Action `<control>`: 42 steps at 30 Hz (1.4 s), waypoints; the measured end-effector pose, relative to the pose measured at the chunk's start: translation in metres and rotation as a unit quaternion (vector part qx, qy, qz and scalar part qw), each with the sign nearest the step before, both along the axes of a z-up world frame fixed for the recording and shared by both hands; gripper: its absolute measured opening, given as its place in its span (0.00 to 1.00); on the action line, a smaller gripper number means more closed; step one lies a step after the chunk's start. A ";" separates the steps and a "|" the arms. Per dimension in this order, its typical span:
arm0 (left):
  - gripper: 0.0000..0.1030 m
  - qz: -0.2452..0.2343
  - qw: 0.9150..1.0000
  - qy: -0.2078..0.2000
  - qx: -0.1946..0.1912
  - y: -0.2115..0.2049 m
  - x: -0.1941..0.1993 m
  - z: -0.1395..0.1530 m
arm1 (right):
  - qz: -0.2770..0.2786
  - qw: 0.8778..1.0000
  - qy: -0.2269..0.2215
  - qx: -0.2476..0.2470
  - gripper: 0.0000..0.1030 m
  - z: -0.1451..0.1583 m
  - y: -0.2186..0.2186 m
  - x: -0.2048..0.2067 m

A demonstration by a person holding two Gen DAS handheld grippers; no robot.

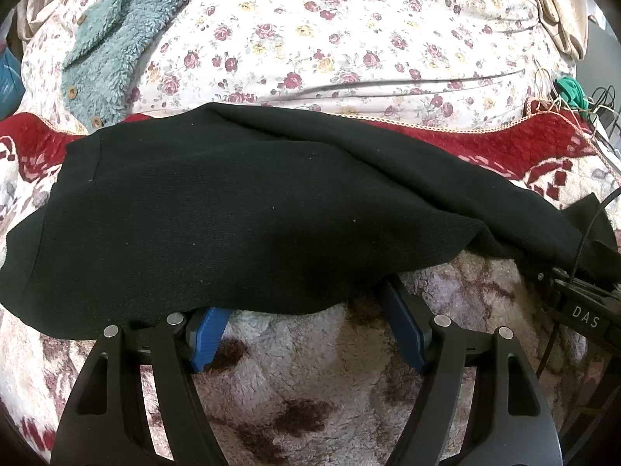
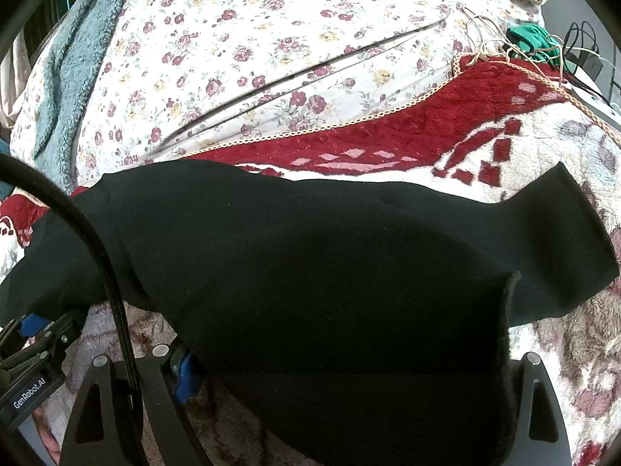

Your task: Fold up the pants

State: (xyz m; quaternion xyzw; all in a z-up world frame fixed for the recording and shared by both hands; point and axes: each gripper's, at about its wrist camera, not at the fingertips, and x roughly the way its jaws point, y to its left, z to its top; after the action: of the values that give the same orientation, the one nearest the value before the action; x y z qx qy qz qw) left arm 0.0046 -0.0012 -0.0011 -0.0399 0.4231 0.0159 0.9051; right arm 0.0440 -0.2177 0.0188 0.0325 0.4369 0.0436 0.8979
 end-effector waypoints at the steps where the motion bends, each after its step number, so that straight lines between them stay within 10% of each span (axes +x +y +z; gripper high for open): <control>1: 0.72 0.000 1.000 0.000 0.001 0.000 0.000 0.000 | 0.000 1.000 0.000 -0.001 0.85 0.000 -0.001 0.001; 8: 0.72 -0.019 1.000 0.009 -0.020 0.012 -0.009 0.010 | 0.001 1.000 0.011 -0.010 0.87 0.000 0.000 0.003; 15: 0.72 -0.017 0.993 -0.100 -0.053 0.040 -0.054 0.030 | 0.053 0.994 -0.027 0.096 0.84 0.011 -0.019 -0.017; 23: 0.72 0.054 0.985 -0.031 -0.160 0.093 -0.076 0.027 | 0.065 0.983 -0.012 0.172 0.79 0.009 -0.005 -0.065; 42: 0.72 0.116 0.982 -0.012 -0.146 0.126 -0.079 0.012 | -0.035 0.948 0.032 0.314 0.58 -0.014 -0.053 -0.044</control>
State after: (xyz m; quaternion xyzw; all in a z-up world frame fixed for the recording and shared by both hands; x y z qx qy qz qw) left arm -0.0740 0.1252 0.0109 -0.2205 0.4021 0.0586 0.8867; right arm -0.0003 -0.2707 0.0047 0.3292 0.4278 0.1464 0.8290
